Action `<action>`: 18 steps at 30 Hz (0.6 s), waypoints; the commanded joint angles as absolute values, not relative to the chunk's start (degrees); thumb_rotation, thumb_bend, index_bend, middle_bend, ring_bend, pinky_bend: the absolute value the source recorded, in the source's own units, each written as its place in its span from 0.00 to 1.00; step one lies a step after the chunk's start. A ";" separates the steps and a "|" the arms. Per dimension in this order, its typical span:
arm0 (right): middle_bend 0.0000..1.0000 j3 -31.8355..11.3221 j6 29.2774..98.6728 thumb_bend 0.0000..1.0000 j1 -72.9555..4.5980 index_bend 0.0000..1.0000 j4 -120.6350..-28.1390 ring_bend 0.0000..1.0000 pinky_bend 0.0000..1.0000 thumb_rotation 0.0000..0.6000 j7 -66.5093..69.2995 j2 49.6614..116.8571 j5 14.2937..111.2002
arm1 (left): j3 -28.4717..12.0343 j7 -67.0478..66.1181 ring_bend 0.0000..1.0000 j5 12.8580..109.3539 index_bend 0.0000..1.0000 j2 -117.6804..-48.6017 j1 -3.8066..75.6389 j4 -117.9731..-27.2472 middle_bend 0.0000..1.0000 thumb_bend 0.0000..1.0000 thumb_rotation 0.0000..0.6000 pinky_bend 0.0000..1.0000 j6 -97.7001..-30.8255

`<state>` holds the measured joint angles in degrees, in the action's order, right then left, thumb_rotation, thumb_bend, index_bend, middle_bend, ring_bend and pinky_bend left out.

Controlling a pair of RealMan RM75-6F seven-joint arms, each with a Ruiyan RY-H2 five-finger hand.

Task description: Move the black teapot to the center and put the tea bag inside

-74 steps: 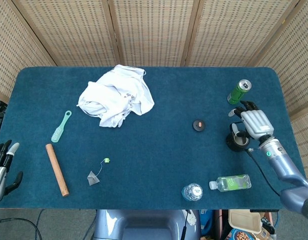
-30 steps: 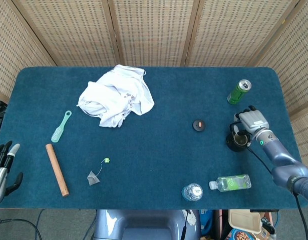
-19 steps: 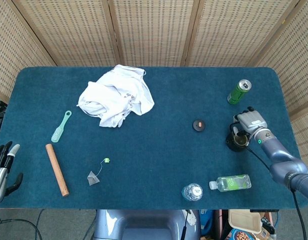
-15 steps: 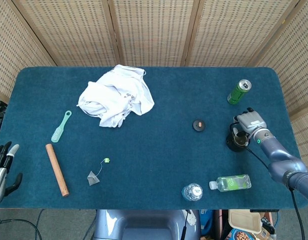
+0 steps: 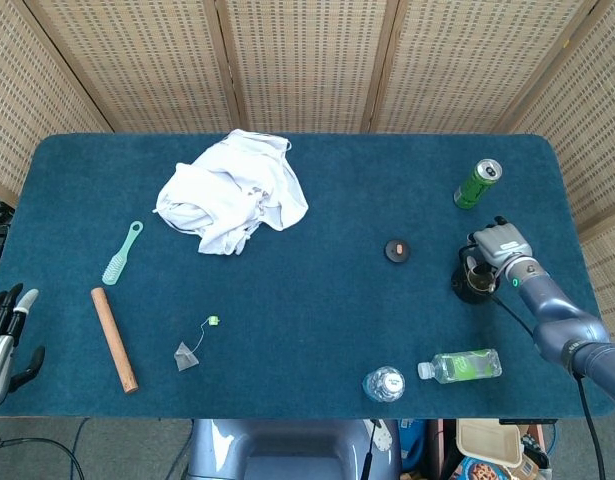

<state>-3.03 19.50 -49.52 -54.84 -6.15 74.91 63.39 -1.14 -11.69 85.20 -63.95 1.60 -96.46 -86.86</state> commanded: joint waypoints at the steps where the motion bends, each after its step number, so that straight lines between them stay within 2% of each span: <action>1: 0.45 -2.85 20.10 0.72 -49.36 0.43 -55.62 0.23 0.09 0.50 -6.32 74.43 63.31 | -1.16 -11.73 0.00 85.24 0.00 -63.93 1.63 -96.52 0.00 0.43 1.00 0.00 -86.86; 18: 0.50 -2.84 25.10 0.72 -47.50 0.45 -62.26 0.27 0.09 0.50 -6.23 69.89 63.43 | -1.26 -11.75 0.00 85.61 0.00 -63.90 1.63 -96.75 0.00 0.43 1.00 0.00 -87.36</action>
